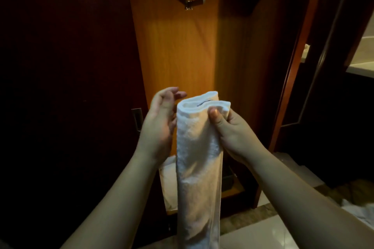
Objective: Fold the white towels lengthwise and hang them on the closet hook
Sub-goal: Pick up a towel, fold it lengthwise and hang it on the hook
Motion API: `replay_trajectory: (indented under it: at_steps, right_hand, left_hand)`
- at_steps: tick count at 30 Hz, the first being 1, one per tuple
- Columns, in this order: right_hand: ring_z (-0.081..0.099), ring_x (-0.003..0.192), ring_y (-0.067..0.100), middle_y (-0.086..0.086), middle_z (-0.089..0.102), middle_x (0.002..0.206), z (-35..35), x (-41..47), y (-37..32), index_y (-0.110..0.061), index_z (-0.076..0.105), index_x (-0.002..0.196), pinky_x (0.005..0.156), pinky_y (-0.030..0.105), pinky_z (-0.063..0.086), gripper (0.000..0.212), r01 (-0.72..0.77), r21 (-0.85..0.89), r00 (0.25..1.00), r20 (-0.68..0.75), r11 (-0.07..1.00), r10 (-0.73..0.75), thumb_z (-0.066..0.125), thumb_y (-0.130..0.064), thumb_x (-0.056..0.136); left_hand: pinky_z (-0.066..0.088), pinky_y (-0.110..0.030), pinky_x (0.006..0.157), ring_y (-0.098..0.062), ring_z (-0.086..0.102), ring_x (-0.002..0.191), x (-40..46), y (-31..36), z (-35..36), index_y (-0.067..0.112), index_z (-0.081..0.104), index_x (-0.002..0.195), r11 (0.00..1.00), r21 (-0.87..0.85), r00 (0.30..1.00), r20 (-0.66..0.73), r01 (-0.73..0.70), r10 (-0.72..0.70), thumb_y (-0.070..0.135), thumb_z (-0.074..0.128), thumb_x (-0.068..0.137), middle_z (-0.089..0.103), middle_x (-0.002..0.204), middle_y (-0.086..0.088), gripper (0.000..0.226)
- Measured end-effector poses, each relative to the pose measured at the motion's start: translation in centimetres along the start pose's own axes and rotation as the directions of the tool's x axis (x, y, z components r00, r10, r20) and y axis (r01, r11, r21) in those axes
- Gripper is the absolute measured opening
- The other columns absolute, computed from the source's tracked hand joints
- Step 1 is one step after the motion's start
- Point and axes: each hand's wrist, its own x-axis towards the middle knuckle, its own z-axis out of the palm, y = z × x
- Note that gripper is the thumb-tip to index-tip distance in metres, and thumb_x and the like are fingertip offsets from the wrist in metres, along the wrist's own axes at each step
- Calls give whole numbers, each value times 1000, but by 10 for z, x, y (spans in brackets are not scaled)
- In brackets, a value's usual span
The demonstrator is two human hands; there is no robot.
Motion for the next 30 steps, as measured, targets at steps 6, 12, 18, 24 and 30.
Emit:
replay_trajectory:
  at_steps: [6, 12, 18, 24, 30]
  right_hand:
    - [70, 108, 17, 0, 73, 117, -4, 20, 6, -28, 63, 127, 96, 48, 55, 57, -4, -171, 1000, -17, 985, 1, 51, -70, 90]
    - [70, 104, 10, -9, 73, 111, -10, 49, -3, -29, 65, 117, 95, 39, 56, 37, 121, -292, 987, -69, 949, -147, 45, -55, 100]
    - [63, 108, 11, -6, 67, 116, -12, 7, 61, -26, 63, 127, 83, 23, 48, 40, 8, -614, 994, 93, 789, 63, 35, -46, 105]
    - [66, 107, 3, -6, 70, 116, -21, 23, 46, -32, 59, 127, 91, 27, 55, 33, 8, -331, 1000, 13, 944, -3, 38, -46, 106]
    - [66, 112, 12, -3, 69, 120, -14, 34, 32, -39, 58, 122, 99, 41, 53, 30, 27, -200, 999, 35, 979, -20, 38, -50, 104]
  left_hand:
    - [54, -20, 80, -8, 70, 100, 10, -4, -18, 20, 67, 112, 962, 270, 973, 209, 35, -95, 26, 77, 84, 76, 106, 7, 31]
    - [53, -21, 85, -3, 68, 95, 46, 5, -19, 21, 69, 112, 931, 353, 972, 233, -91, 6, 13, 68, 92, 74, 102, 8, 21]
    - [49, -36, 79, -8, 63, 85, 12, -64, -34, 23, 66, 95, 740, 670, 939, 212, 63, -272, 23, 71, 91, 69, 93, 6, 7]
    - [54, -33, 93, -20, 69, 110, 26, -60, -22, 16, 68, 118, 965, 212, 964, 182, 152, -192, 32, 75, 82, 74, 116, -3, 40]
    - [54, -30, 90, -23, 69, 112, 29, -56, -22, 12, 67, 122, 952, 138, 927, 227, 273, -298, 34, 72, 85, 73, 118, -7, 43]
